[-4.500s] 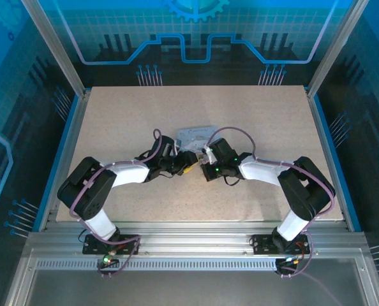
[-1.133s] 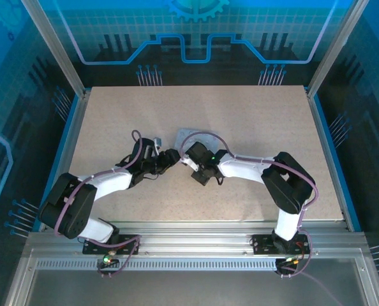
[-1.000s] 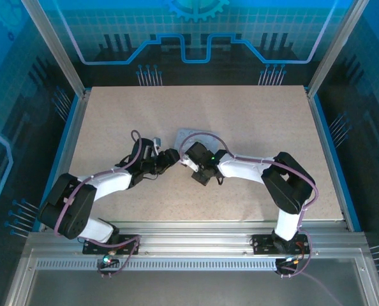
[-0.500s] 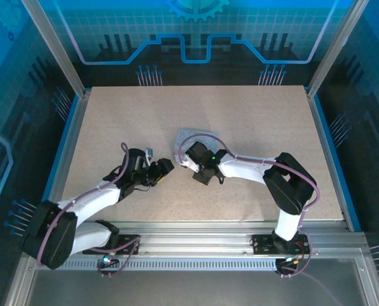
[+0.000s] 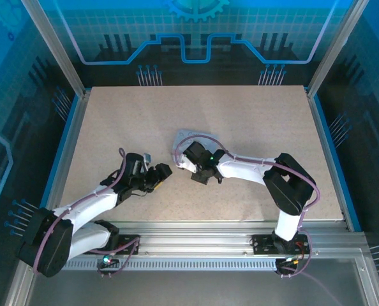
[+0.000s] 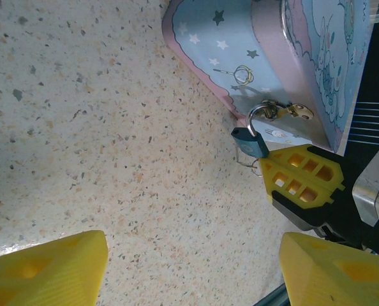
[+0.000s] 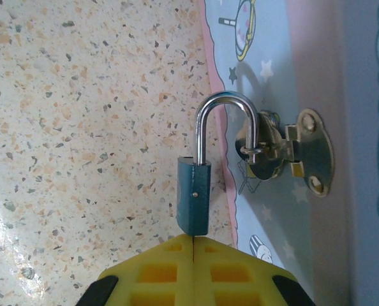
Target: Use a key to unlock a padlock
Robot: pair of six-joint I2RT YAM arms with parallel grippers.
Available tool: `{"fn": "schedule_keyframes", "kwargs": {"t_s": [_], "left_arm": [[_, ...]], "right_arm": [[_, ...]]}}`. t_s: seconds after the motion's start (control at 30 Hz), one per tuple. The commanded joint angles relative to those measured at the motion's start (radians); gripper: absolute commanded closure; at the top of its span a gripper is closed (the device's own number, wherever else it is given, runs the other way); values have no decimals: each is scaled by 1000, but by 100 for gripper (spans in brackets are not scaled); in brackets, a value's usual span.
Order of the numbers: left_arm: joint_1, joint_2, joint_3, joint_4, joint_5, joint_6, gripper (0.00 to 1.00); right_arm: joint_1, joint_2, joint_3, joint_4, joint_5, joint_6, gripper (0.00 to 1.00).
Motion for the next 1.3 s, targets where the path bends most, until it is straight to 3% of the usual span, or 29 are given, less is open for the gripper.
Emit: {"fn": "schedule_keyframes", "kwargs": {"t_s": [0.0, 0.47, 1.27], "left_arm": [[6, -2, -12, -18, 19, -2, 27], [3, -9, -25, -19, 20, -13, 26], [1, -18, -18, -31, 14, -11, 25]], "right_arm": [[14, -22, 8, -1, 7, -16, 100], [36, -11, 44, 27, -4, -59, 100], [42, -37, -30, 29, -31, 14, 100]]}}
